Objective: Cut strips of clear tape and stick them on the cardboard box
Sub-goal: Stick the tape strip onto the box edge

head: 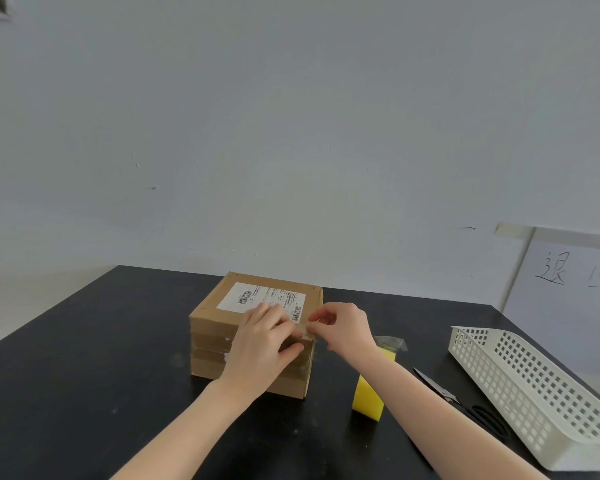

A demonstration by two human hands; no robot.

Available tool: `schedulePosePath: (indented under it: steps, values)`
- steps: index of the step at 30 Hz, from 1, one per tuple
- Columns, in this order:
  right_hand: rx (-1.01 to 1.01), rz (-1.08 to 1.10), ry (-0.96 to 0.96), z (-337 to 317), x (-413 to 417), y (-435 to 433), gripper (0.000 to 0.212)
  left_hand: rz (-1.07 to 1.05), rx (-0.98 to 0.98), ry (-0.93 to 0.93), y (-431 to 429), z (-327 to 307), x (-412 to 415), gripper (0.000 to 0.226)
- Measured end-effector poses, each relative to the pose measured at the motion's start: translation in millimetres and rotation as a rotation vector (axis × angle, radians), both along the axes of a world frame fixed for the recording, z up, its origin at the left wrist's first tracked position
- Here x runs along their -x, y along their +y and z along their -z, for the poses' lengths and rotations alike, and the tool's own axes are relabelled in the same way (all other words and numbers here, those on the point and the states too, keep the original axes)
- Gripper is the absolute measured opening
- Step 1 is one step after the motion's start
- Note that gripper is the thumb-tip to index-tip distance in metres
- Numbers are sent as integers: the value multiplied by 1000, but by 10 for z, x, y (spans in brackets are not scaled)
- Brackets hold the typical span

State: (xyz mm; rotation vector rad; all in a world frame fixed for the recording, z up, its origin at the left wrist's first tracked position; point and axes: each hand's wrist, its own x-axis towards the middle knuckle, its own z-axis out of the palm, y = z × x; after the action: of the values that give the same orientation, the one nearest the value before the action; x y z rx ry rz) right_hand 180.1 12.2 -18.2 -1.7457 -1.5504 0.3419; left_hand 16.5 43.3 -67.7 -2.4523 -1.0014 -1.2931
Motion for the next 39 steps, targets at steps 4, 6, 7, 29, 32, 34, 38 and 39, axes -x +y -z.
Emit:
schedulePosePath:
  steps: [4,6,7,29,32,34,38,39]
  values:
    - [9,-17,-16,-36,-21,-18,8,53,-9,115,11,-88,12,12]
    - [-6,-16,-24,-65,-37,-37,9,56,7,153,5,-121,14,11]
    - [-18,-14,-18,-81,-47,-48,9,55,20,163,-1,-132,14,11]
    - [-135,53,20,-155,-245,-279,13,-281,5,9,-227,-161,-371,20]
    - [-127,59,28,-140,-266,-284,14,-314,26,17,-210,-153,-409,21]
    - [-124,60,26,-126,-271,-277,13,-324,43,24,-197,-150,-441,22]
    - [-103,27,10,-114,-259,-256,13,-288,19,17,-172,-119,-436,21]
    - [-81,5,4,-113,-250,-252,13,-270,7,6,-165,-103,-421,21]
